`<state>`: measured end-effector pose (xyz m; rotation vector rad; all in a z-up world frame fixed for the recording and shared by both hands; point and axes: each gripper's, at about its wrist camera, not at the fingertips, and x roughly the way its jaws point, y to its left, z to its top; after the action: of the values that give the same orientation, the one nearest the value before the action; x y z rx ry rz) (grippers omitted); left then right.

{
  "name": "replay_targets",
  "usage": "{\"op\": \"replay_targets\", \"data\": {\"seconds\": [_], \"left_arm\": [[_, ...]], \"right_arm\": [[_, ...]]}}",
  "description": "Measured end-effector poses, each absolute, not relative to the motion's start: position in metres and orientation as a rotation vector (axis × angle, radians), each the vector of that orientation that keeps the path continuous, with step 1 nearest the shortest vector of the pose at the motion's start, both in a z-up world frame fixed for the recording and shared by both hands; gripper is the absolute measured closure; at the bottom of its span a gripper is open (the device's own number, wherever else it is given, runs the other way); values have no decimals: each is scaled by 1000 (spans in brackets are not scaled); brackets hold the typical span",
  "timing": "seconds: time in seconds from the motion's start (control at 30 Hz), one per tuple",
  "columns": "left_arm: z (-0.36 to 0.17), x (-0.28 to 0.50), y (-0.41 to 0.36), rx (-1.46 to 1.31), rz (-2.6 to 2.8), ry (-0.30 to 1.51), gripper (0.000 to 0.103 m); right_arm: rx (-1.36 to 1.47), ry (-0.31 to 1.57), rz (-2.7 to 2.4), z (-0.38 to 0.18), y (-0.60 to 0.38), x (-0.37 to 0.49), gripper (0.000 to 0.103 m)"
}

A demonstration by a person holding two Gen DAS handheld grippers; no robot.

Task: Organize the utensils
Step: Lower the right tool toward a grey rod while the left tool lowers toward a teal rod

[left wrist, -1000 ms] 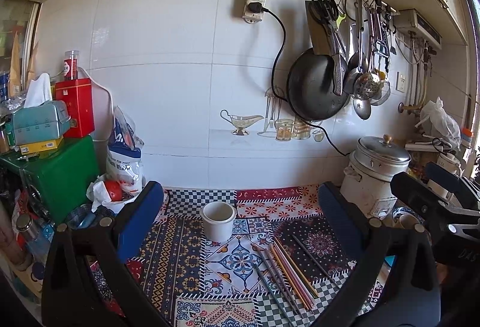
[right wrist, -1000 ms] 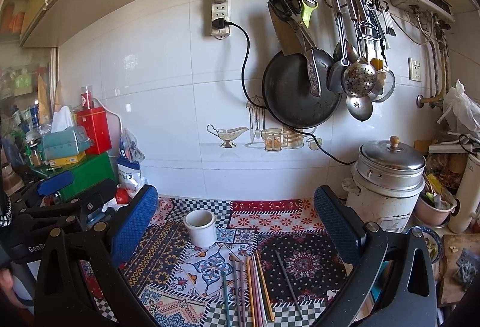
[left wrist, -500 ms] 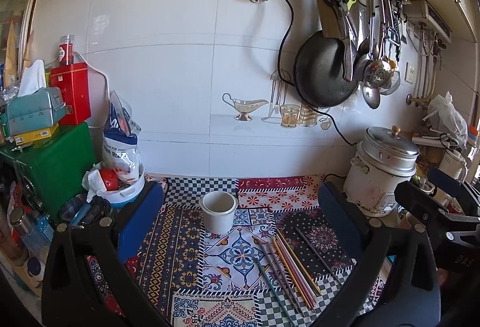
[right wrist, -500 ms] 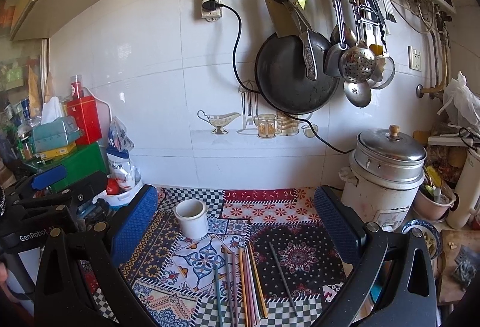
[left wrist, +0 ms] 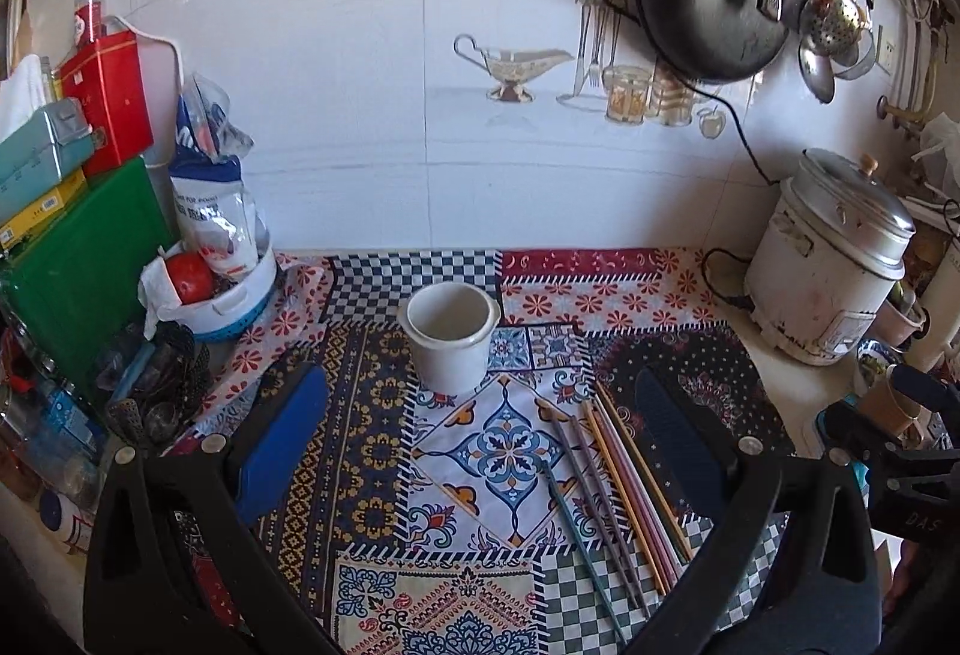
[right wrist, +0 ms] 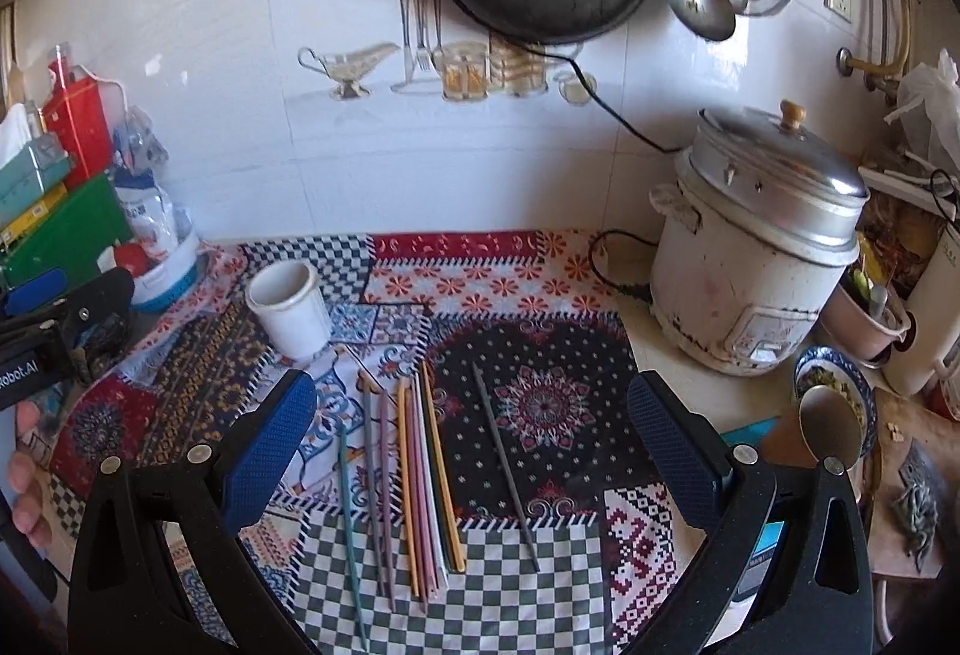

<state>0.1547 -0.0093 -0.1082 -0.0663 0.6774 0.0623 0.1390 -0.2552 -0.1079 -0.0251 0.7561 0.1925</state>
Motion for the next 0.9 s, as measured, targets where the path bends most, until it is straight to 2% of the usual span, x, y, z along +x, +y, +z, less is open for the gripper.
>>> {"op": "replay_targets", "data": {"seconds": [0.17,0.37,0.57,0.67,0.83,0.9], "left_arm": [[-150,186,-11,-75,39,807,0],[-208,215,-26,0,34,947,0],[-257,228,-40,-2,-5,1088,3],[-276,232,-43,-31,-17,1167,11],[-292,233,-50,-44,-25,1222,38],[-296,235,-53,-39,-26,1229,44]], "right_arm": [[-39,870,121,-148,-274,166,0],[-75,894,113,-182,-287,187,0],[-51,1047,131,-223,-301,223,4],[-49,1088,161,-241,-302,234,15],[-84,1151,235,-266,-292,248,27],[-94,1172,262,-273,-288,253,34]]}}
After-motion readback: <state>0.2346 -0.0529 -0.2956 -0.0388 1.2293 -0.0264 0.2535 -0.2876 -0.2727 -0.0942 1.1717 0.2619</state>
